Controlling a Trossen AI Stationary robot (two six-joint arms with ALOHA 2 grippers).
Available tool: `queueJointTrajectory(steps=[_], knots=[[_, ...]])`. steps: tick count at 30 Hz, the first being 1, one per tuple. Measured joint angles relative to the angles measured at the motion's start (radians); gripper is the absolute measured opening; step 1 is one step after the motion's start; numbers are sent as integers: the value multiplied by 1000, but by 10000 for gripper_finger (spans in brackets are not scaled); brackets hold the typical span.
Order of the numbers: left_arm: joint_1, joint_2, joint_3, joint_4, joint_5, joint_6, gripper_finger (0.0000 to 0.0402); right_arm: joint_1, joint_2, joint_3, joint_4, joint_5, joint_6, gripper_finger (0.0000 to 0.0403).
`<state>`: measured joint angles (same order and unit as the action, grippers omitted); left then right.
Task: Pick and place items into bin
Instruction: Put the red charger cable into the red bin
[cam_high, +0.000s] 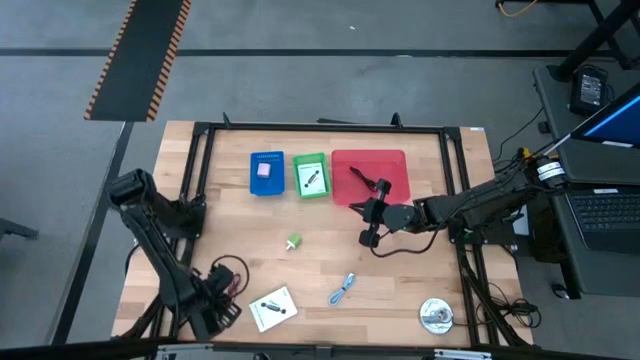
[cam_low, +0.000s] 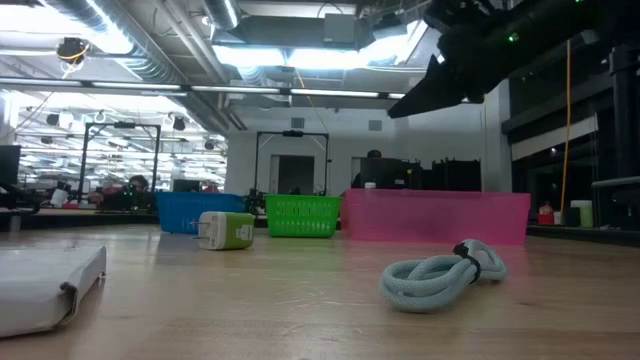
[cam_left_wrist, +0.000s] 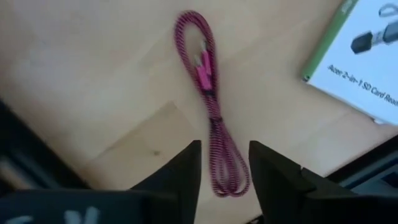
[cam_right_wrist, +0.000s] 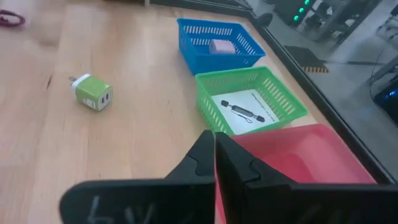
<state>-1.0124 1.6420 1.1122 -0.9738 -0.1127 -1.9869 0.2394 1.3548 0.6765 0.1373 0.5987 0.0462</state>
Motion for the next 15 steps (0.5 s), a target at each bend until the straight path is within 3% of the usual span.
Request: queueJointTrajectory(steps=[7,15], knots=[[-1,103,0,34,1,0,154,0,0,0,-1,-1,5,0],[-1,185,0,36,60,-1,150,0,0,0,0,-1,5,0]])
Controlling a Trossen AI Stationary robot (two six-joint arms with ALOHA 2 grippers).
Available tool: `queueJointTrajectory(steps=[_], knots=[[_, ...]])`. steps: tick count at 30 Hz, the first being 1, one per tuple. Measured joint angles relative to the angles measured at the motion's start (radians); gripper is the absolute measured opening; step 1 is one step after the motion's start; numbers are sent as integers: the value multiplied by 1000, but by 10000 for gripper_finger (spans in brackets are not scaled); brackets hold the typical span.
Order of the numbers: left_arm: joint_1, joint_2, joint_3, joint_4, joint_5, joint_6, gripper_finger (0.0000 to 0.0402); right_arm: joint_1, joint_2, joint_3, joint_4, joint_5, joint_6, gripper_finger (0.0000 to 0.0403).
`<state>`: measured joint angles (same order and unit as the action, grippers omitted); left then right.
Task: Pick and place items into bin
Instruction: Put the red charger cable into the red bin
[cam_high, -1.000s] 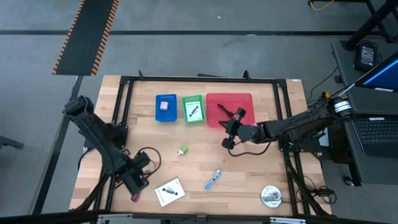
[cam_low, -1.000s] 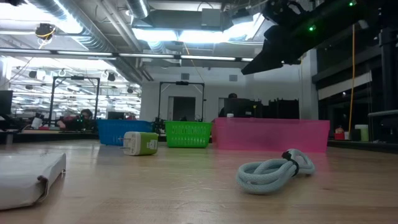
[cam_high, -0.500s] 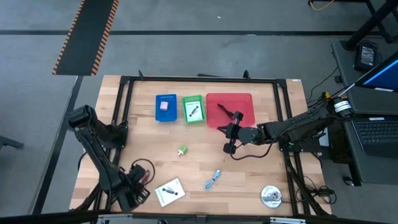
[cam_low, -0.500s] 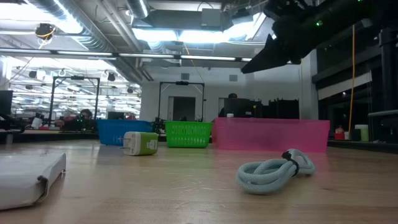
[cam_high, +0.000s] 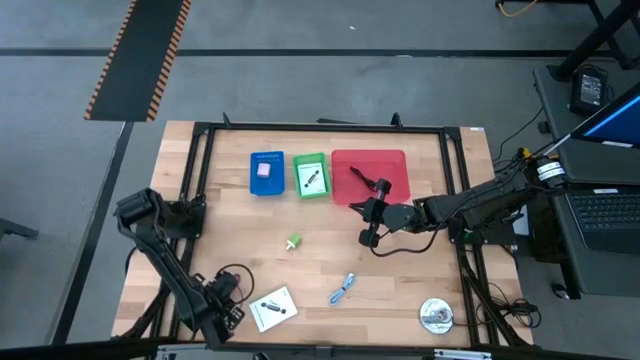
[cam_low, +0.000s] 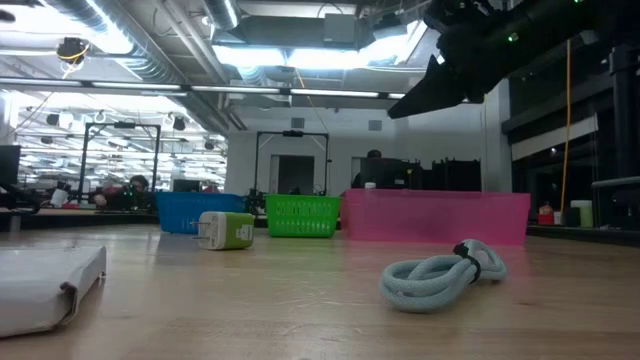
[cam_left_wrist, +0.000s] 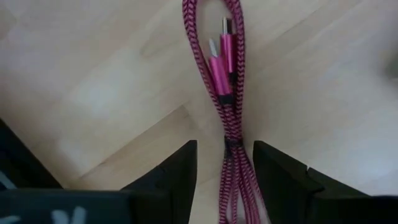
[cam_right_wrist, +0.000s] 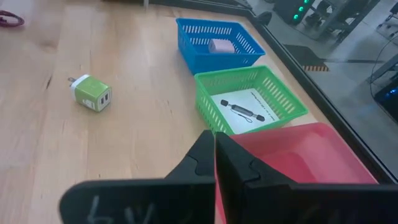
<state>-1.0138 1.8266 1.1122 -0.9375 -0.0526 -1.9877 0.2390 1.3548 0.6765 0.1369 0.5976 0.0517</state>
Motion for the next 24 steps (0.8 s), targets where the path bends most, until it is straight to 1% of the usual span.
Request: queueJointTrajectory(steps=[6,9,12,15,18,20,23,24], knots=[[0,24,0,20,3,1,150,0,0,0,0,0,0,0],[0,24,0,32,3,8,141,0,0,0,0,0,1,0],[1,25,1,42,12,8,114,0,0,0,0,0,20,0],[1,25,1,53,11,17,70,0,0,0,0,0,22,0],[1,26,2,60,10,68,23,0,0,0,0,0,22,0],[1,22,2,60,11,108,13,0,0,0,0,0,21,0],[0,5,-2,59,15,164,12,0,0,0,-4,0,18,0],[-1,-7,-2,54,1,175,11,0,0,0,-8,0,19,0]])
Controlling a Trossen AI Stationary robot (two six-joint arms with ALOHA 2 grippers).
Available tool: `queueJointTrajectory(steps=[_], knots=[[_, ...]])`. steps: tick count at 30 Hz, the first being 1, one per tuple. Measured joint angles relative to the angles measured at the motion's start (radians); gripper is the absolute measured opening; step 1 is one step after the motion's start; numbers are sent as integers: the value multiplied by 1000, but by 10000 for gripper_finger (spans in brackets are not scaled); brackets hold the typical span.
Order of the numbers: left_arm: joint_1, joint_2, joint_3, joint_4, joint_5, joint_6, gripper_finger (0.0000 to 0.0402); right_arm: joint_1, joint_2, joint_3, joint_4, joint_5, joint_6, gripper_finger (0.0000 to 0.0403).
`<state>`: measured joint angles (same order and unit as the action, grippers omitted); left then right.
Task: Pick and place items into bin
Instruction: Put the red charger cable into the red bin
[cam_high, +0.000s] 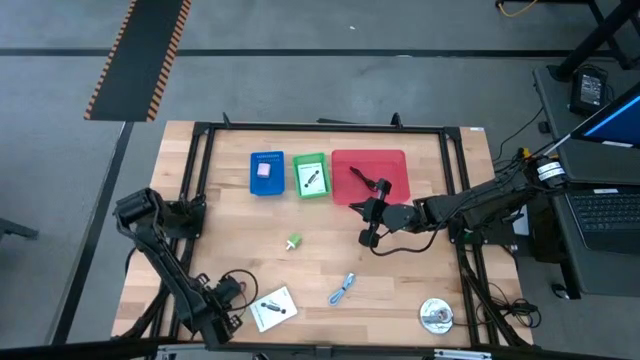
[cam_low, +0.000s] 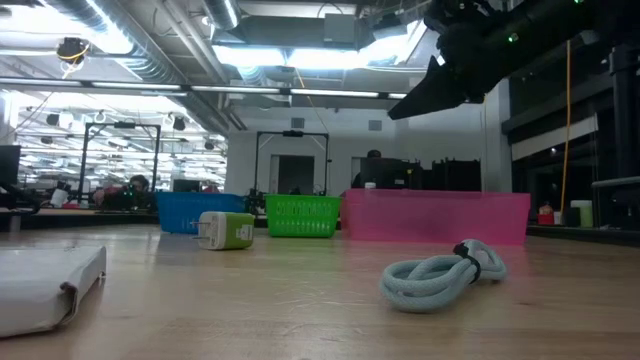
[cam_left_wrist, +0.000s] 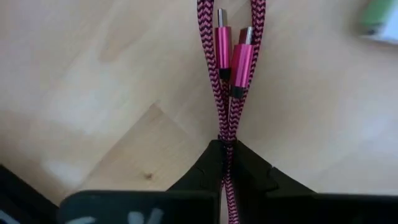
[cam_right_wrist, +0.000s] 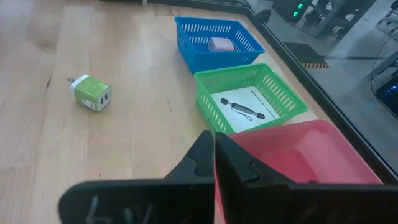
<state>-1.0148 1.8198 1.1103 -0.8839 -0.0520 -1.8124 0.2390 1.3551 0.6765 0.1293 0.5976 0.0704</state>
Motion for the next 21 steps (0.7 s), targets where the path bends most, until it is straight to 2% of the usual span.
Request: queueJointTrajectory(steps=[6,21], knots=[[1,-78,0,-22,-121,11,7,0,0,0,-3,0,0,0],[1,-231,0,-91,-399,248,5,0,0,0,-1,0,-16,0]])
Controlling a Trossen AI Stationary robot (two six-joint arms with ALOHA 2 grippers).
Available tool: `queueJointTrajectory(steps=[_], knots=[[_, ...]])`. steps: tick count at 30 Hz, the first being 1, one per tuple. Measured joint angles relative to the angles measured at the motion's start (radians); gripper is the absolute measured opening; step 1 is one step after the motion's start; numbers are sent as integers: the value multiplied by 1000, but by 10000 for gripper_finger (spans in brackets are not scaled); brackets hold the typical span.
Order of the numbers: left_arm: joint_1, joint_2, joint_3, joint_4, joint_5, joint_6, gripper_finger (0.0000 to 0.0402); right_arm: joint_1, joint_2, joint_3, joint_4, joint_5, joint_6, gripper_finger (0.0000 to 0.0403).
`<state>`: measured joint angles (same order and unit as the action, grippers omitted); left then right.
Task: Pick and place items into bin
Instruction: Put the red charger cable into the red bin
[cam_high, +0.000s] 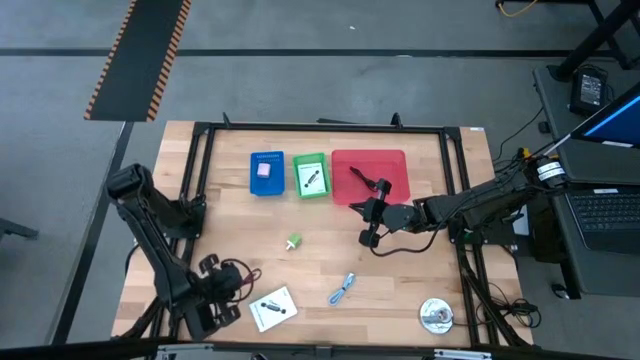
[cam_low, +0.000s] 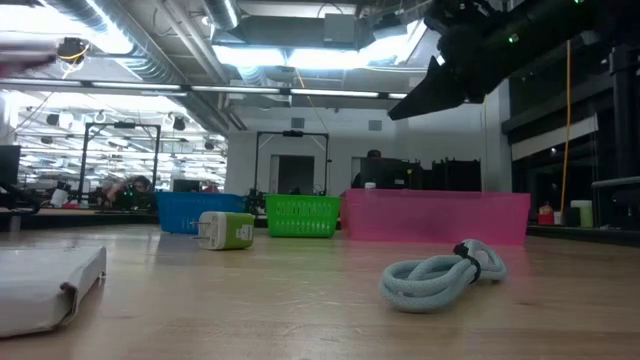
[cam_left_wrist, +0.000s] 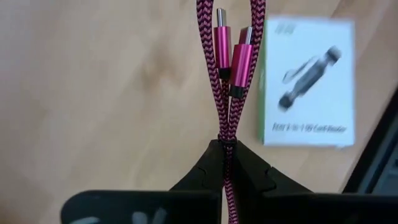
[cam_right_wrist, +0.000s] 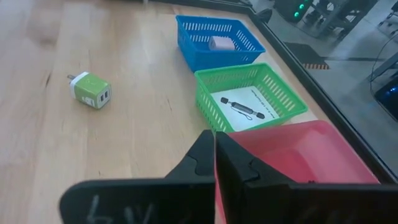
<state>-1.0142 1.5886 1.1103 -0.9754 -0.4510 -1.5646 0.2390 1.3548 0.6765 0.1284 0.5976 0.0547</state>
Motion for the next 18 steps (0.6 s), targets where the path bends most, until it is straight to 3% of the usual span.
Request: queueJointTrajectory(steps=[8,18], knots=[[-29,-113,-25,-44,-365,182,4,33,0,0,24,0,-14,0],[-51,-247,-242,7,-562,146,4,103,-54,0,64,0,-58,0]])
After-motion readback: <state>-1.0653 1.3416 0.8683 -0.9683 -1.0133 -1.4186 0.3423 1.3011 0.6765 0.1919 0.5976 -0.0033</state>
